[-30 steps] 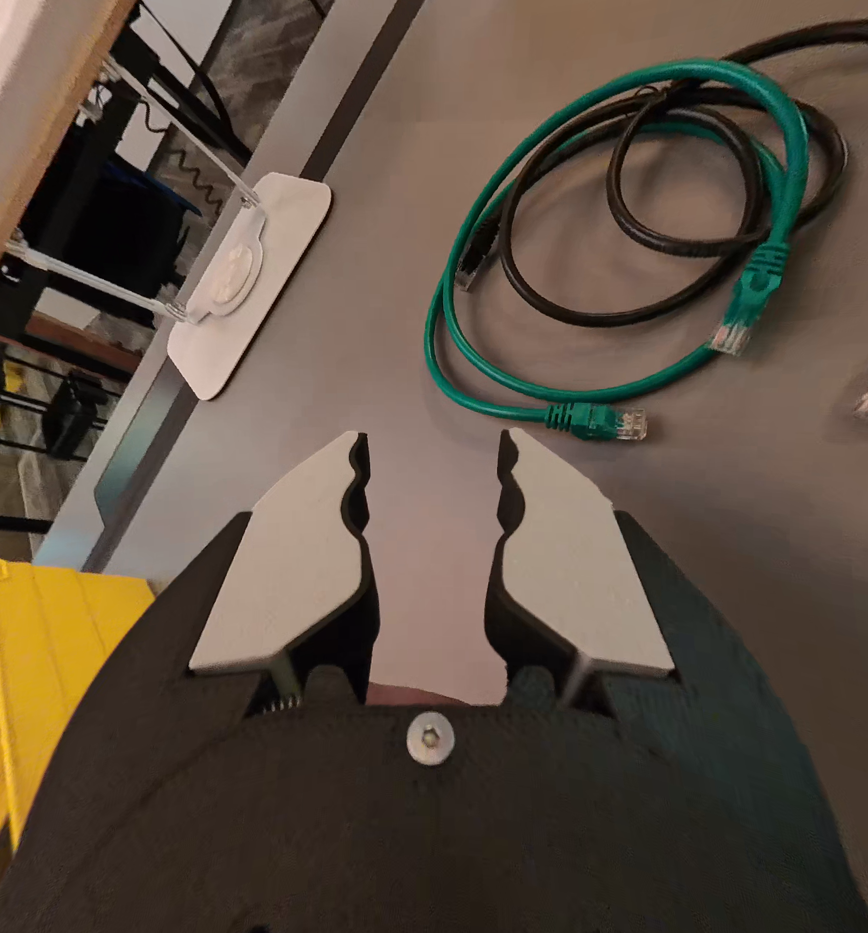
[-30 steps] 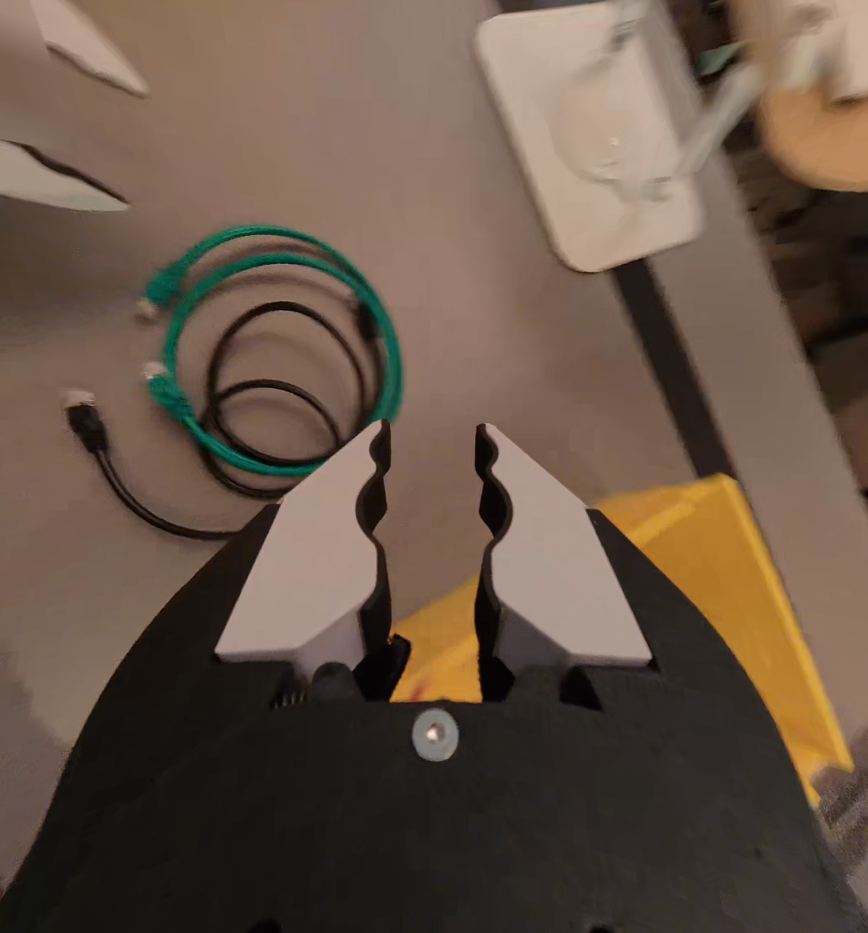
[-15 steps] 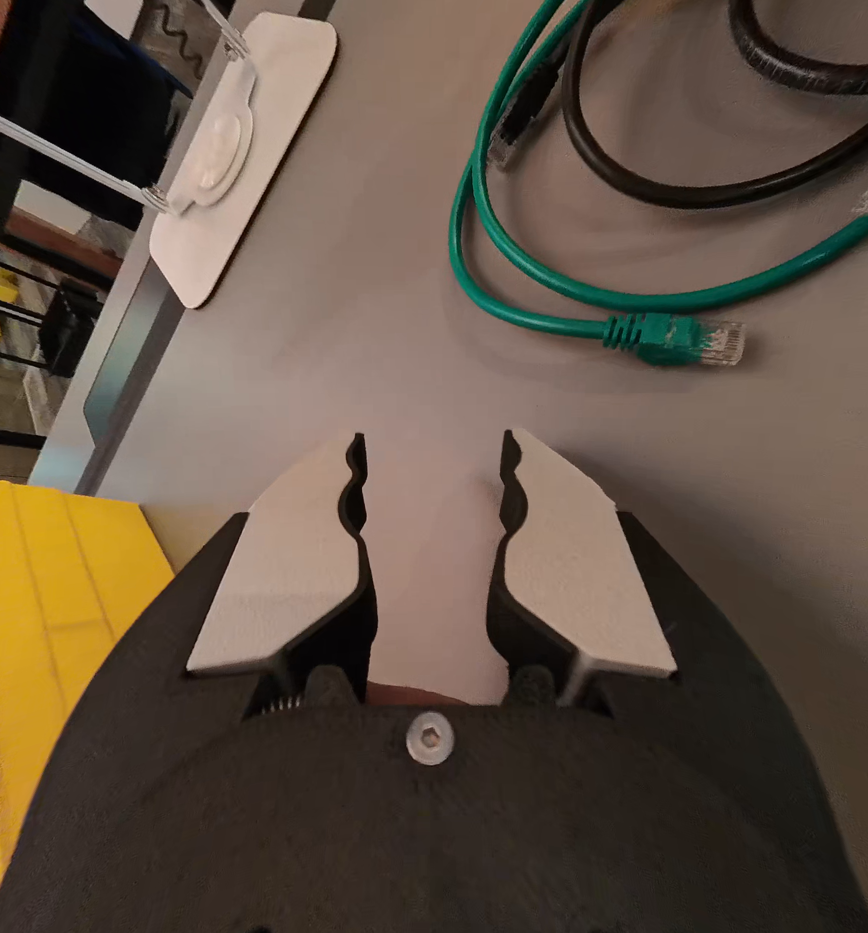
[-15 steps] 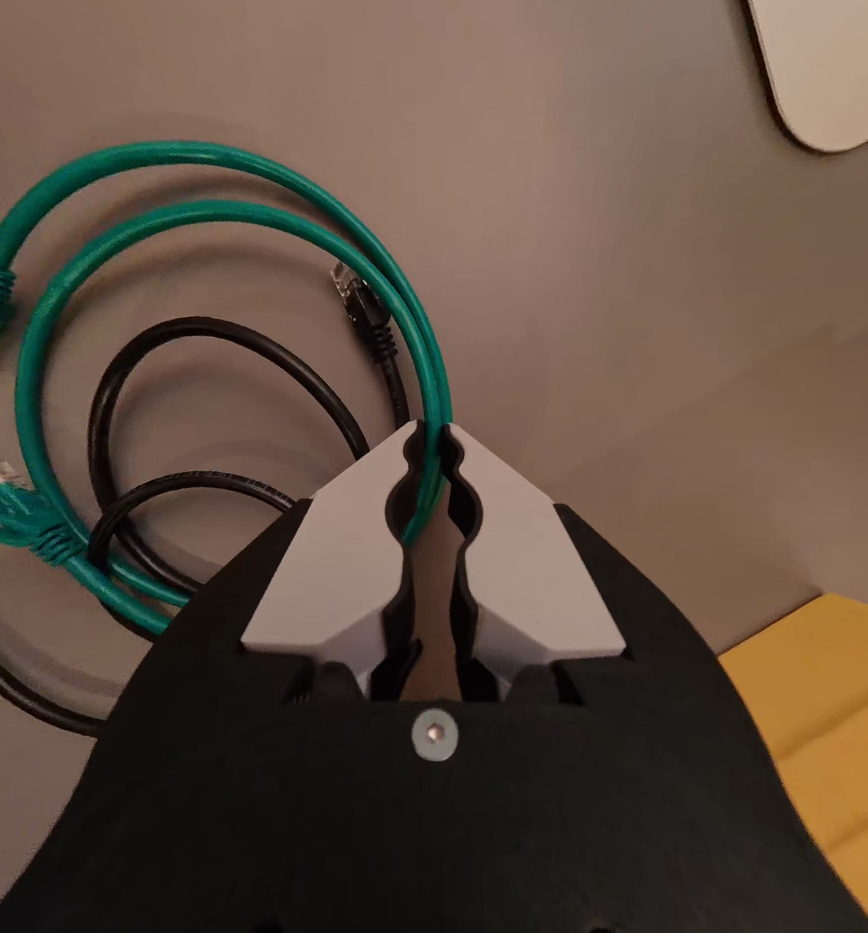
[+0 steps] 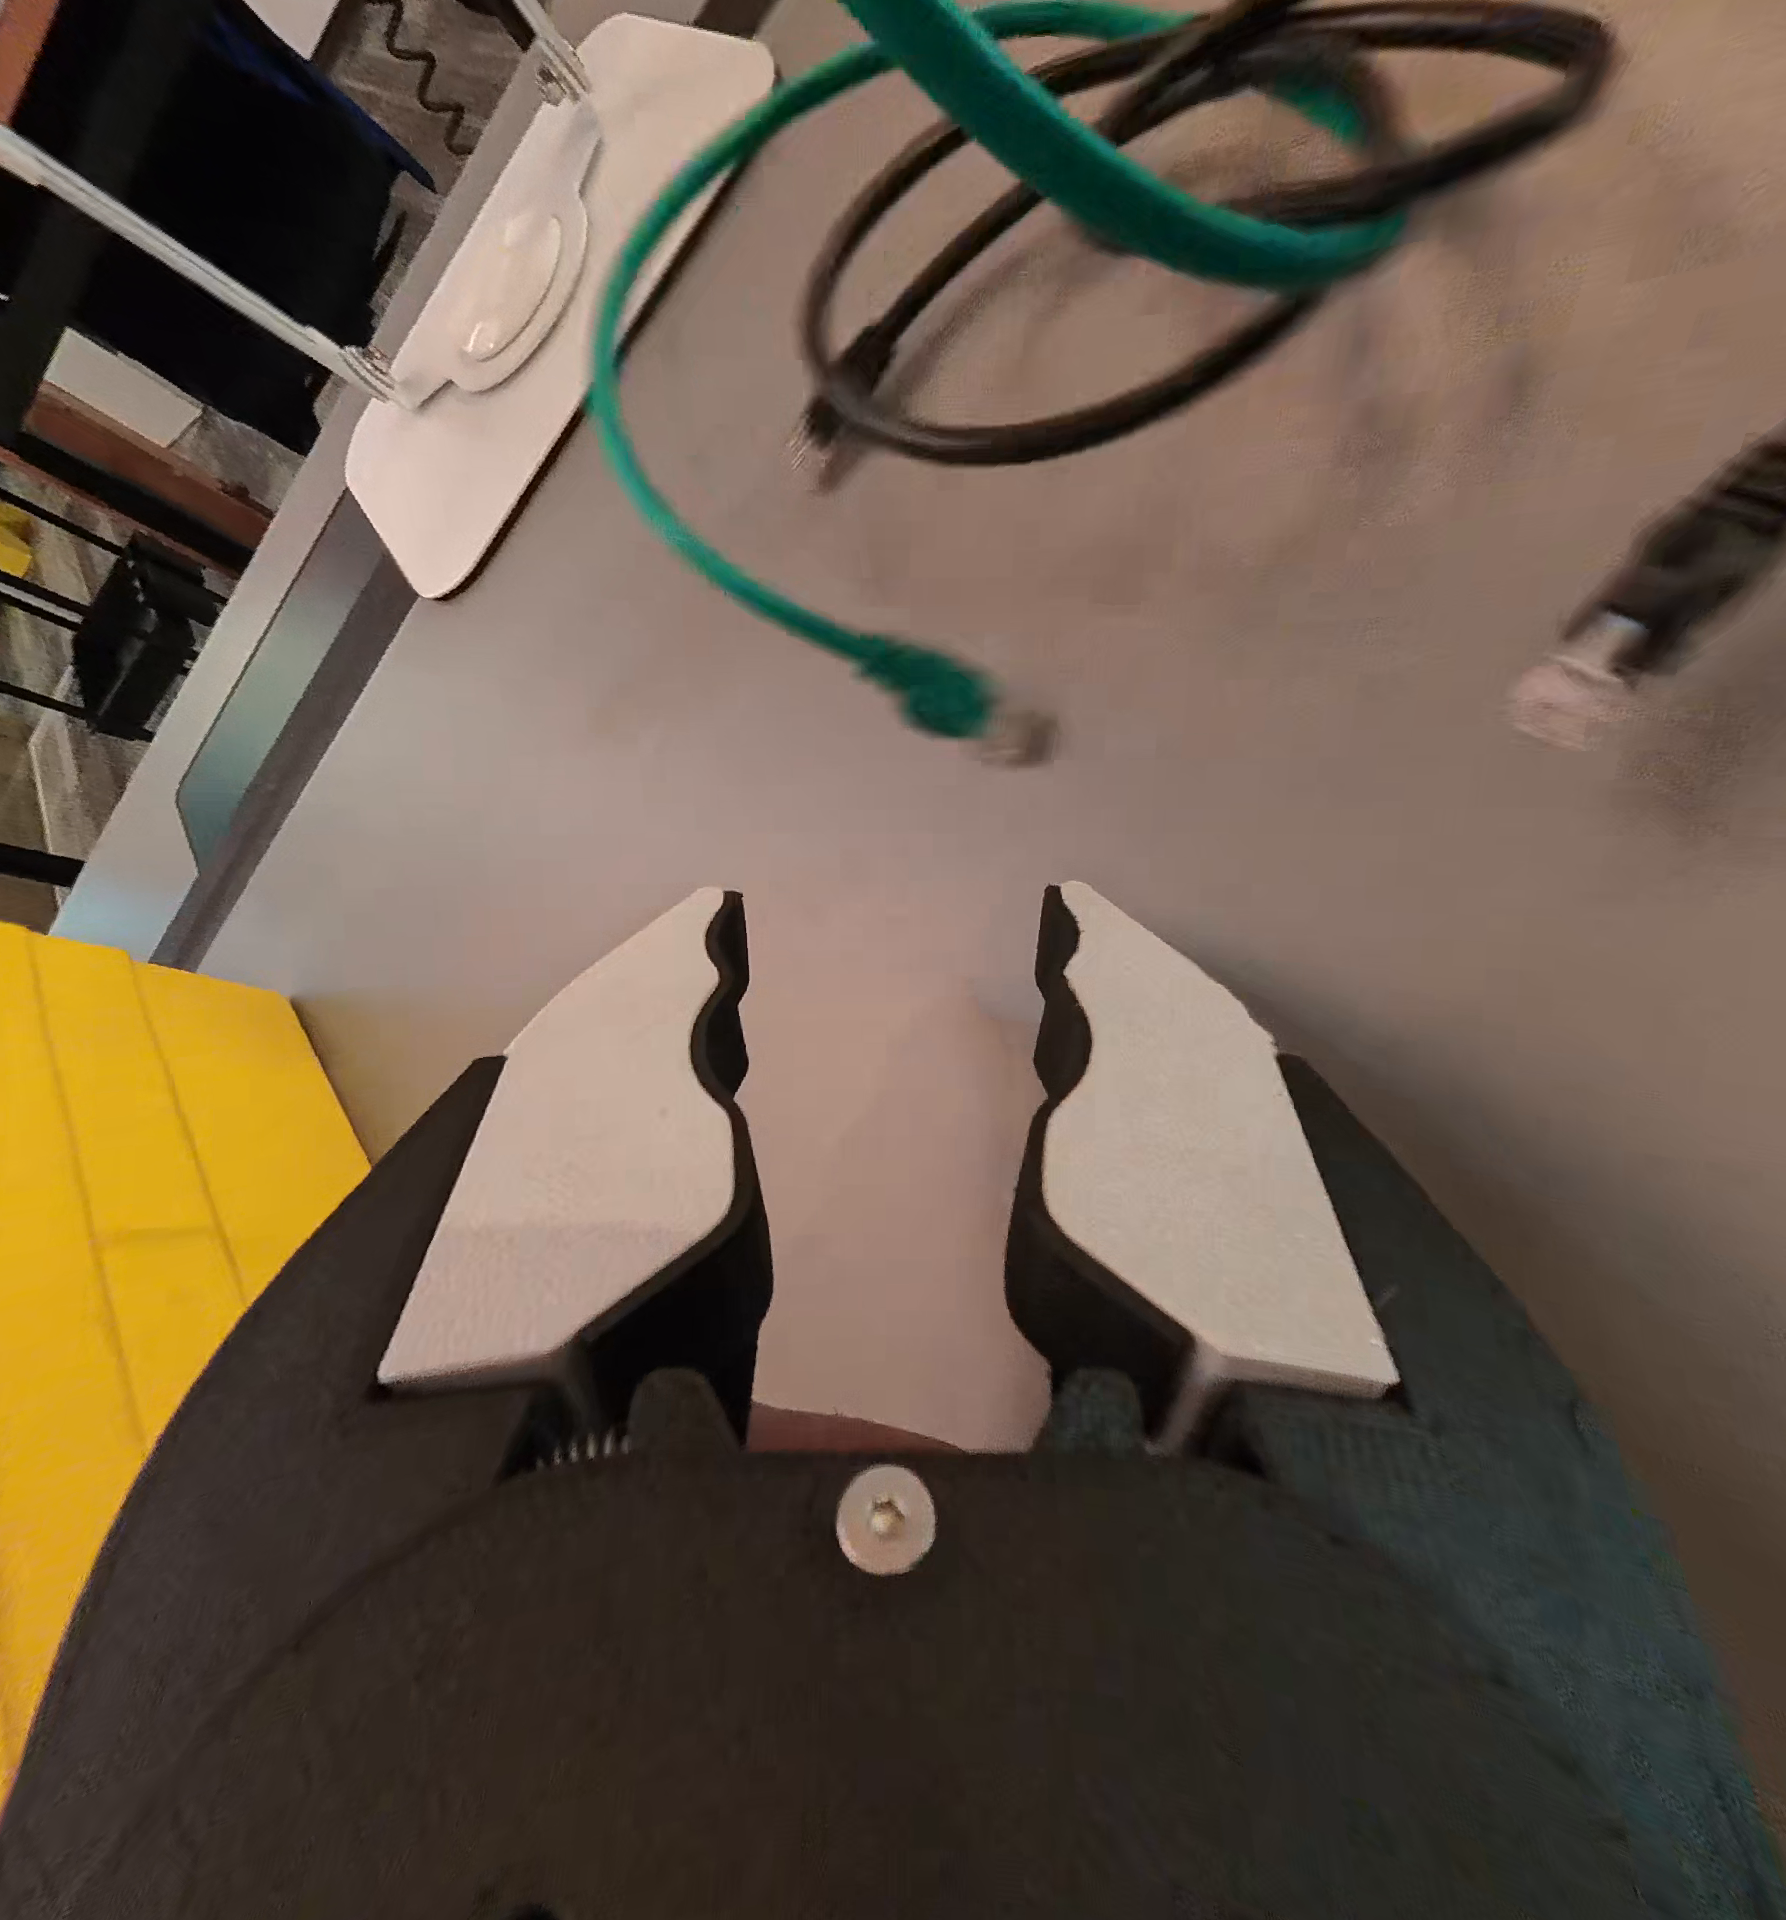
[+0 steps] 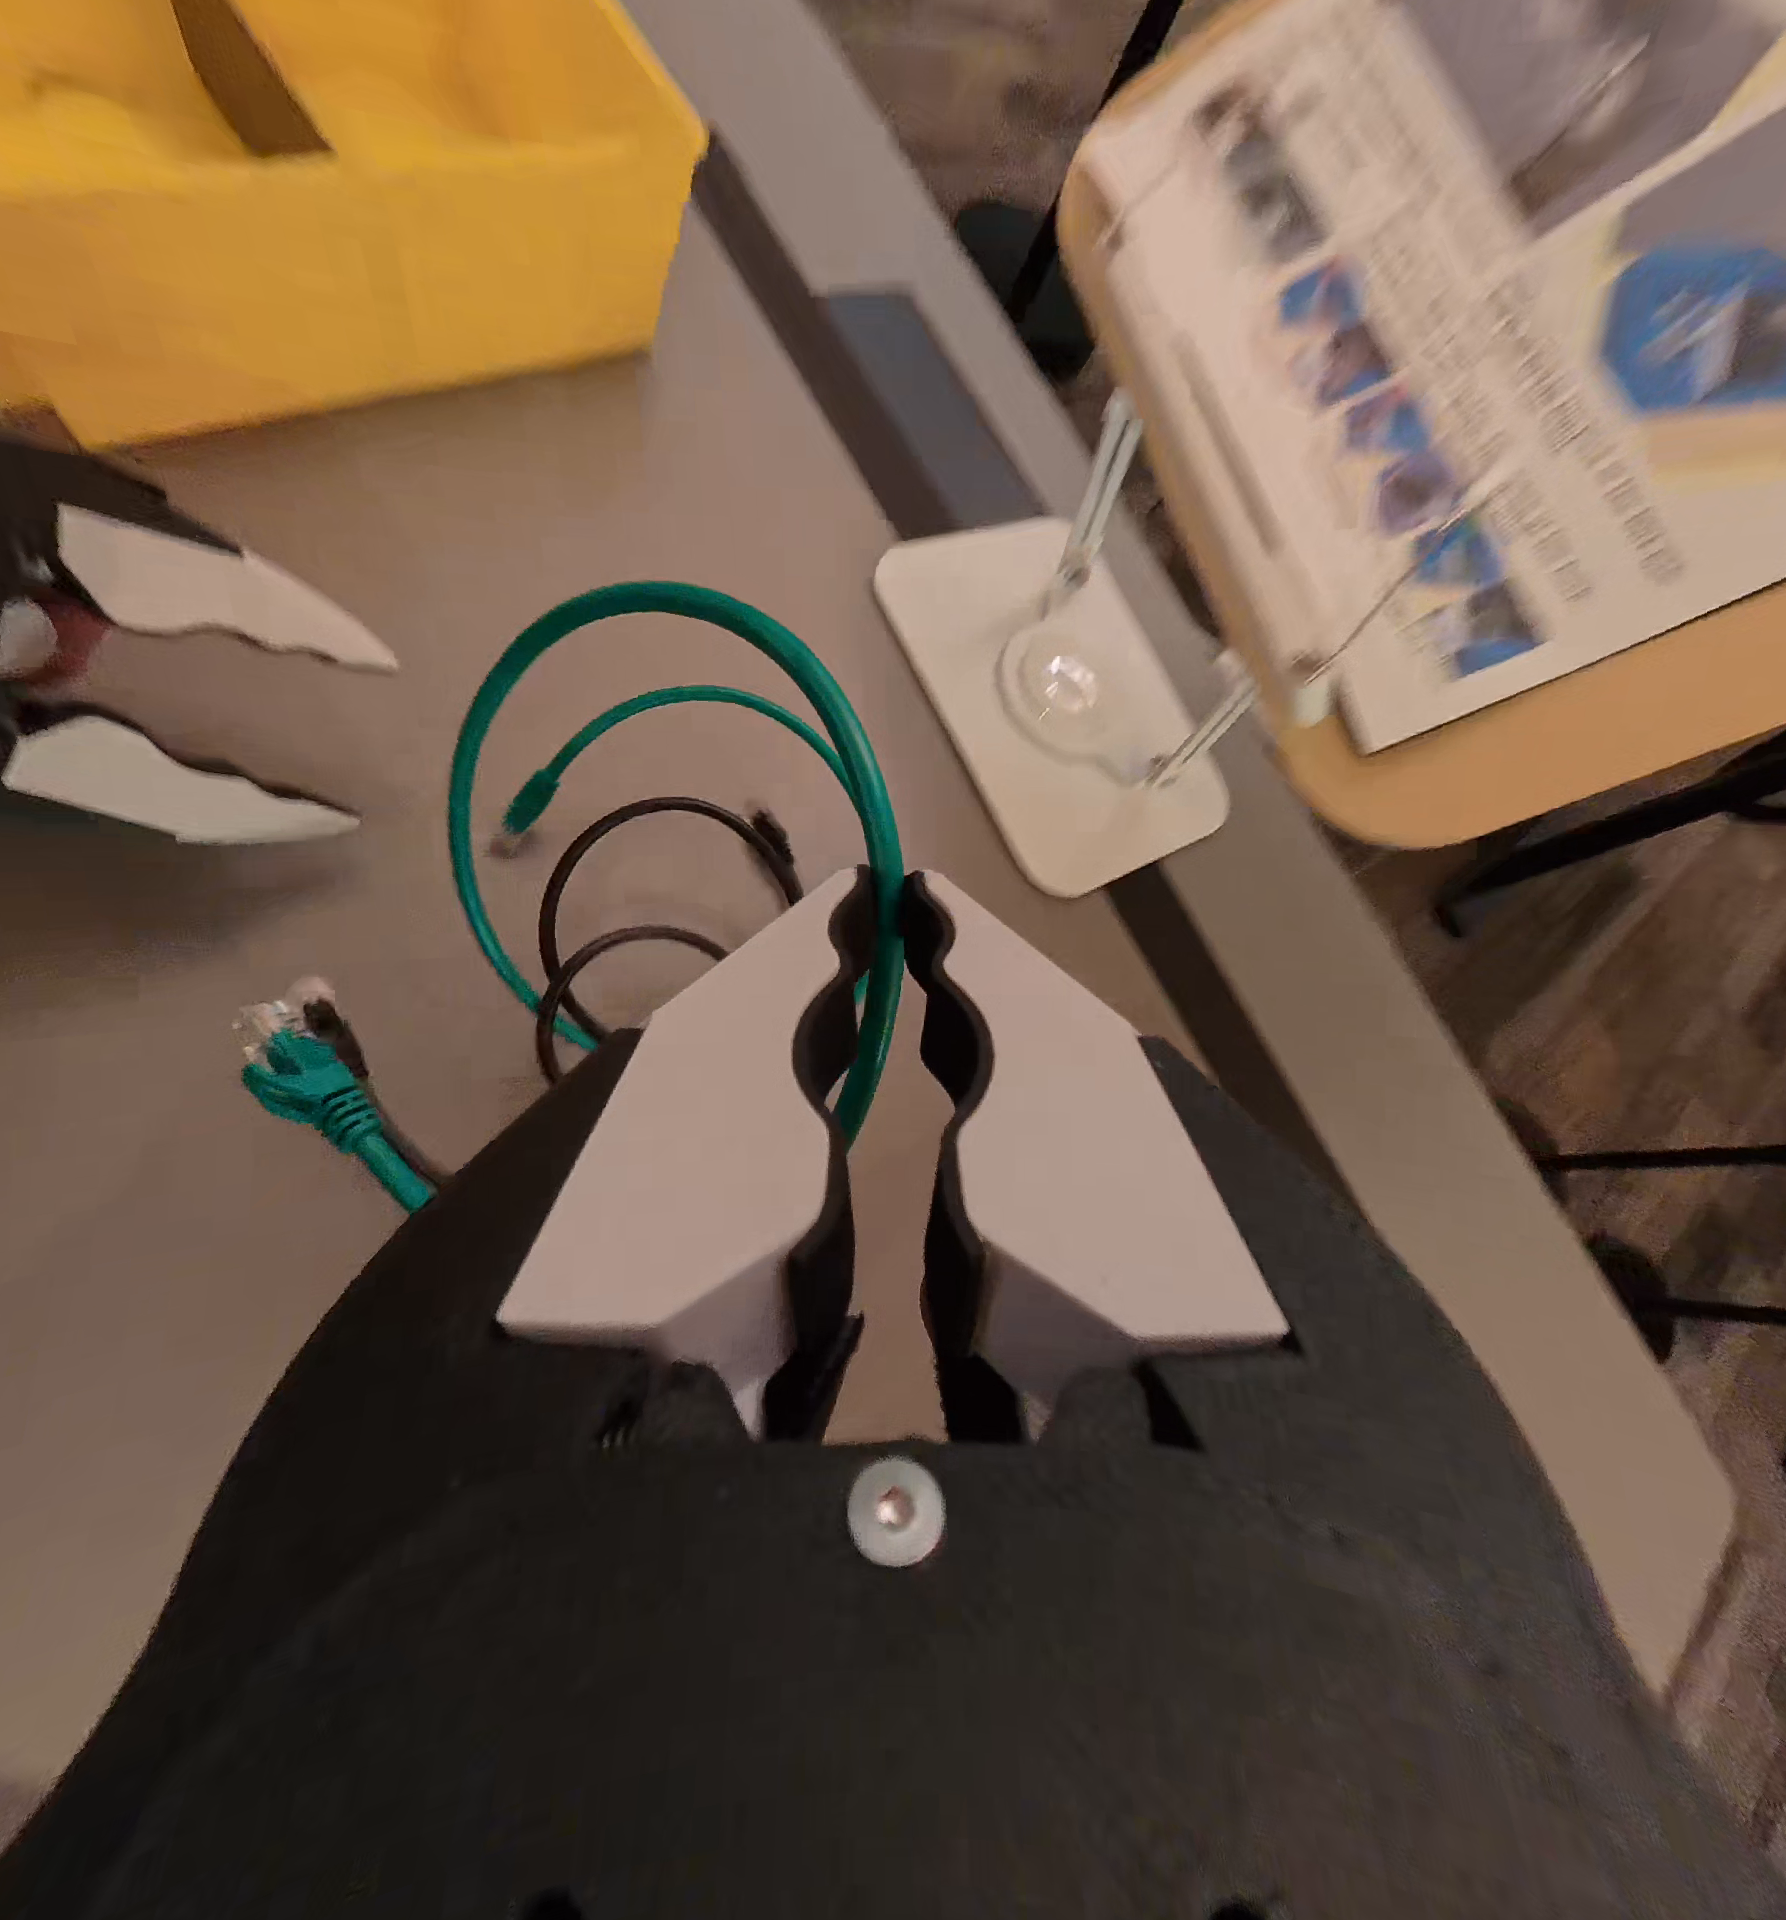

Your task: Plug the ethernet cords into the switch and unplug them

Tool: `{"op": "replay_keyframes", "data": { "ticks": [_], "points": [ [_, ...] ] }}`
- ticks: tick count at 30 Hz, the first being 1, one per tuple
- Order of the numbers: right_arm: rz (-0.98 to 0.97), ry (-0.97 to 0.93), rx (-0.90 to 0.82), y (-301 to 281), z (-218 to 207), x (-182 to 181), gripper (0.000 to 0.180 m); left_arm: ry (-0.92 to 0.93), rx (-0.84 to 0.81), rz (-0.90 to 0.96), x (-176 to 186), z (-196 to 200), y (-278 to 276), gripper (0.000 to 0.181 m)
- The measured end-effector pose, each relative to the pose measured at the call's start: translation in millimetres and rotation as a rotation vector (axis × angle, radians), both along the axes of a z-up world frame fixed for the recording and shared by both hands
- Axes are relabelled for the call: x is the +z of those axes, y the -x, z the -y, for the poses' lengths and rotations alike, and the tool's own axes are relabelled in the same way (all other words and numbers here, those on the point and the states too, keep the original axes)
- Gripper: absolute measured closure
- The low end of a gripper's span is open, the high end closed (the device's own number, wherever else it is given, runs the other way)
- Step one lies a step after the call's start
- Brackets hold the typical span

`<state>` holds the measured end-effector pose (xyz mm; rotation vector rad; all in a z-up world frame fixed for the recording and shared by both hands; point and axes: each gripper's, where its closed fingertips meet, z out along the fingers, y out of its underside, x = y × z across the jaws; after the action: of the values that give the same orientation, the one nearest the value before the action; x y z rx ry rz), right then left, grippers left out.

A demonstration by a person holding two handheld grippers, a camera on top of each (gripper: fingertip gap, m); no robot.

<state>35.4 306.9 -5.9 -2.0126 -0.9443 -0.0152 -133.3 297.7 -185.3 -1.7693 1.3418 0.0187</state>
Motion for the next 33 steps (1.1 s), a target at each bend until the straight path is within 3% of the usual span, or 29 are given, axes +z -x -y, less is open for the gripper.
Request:
{"op": "replay_keyframes", "data": {
  "ticks": [6, 8, 10, 11, 14, 18, 21, 23, 25, 28, 31, 33],
  "points": [
    [-0.074, -0.334, -0.061, -9, 7, 126, 0.177, -0.004, 0.034, 0.040, 9, -4, 7, 0.128],
    [-0.062, -0.239, 0.008, 7, 11, 112, 0.177, -0.019, 0.052, 0.068, 15, -8, 10, 0.128],
    [0.070, -0.205, 0.019, 7, 6, 90, 0.176, -0.007, 0.057, 0.097, 19, -9, 12, 0.128],
    [0.104, -0.250, -0.006, 1, 3, 98, 0.176, -0.005, 0.059, 0.104, 20, -9, 13, 0.128],
    [-0.069, -0.431, -0.060, -8, 10, 161, 0.177, -0.006, 0.052, 0.088, 17, -8, 15, 0.127],
    [-0.024, -0.506, -0.078, -21, 14, 184, 0.177, -0.002, 0.029, 0.093, 15, -5, 9, 0.126],
    [-0.140, -0.410, -0.029, -15, 22, 183, 0.177, 0.027, -0.115, 0.210, 28, 14, -23, 0.119],
    [-0.096, -0.412, -0.040, -17, 21, 176, 0.177, 0.026, -0.266, 0.276, 45, 42, -56, 0.112],
    [-0.128, -0.412, -0.033, -14, 26, 177, 0.176, 0.032, -0.350, 0.296, 54, 63, -83, 0.094],
    [-0.166, -0.421, -0.030, -10, 31, 182, 0.177, 0.281, -0.462, 0.406, 55, 109, -130, 0.067],
    [-0.178, -0.419, -0.025, -4, 34, 183, 0.177, 0.169, -0.381, 0.367, 50, 100, -156, 0.054],
    [-0.196, -0.425, -0.009, 2, 39, 187, 0.177, 0.047, -0.213, 0.446, 65, 71, -157, 0.050]
  ]
}}
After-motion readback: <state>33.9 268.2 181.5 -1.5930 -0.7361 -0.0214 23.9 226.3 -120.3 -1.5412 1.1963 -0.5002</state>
